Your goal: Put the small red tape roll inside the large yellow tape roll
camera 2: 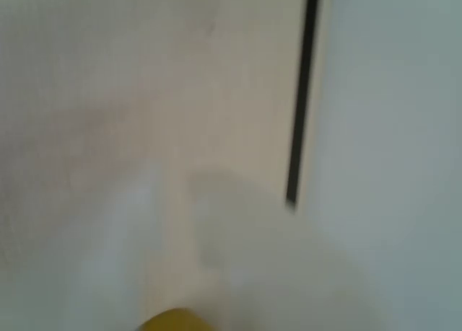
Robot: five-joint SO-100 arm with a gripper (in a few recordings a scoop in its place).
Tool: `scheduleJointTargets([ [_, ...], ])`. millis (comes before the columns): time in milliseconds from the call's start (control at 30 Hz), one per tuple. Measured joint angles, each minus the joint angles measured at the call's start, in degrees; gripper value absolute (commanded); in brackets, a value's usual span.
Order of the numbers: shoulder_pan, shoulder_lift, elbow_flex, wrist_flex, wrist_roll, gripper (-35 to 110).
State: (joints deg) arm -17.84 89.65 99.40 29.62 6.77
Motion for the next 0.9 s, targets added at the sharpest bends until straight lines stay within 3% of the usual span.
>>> scheduleJointTargets([
  [567,-0.53,-26.81,-24.96,-0.18,0.00,0],
  [900,-0.53,-51.50,-62.31,16.17,0.00,0],
])
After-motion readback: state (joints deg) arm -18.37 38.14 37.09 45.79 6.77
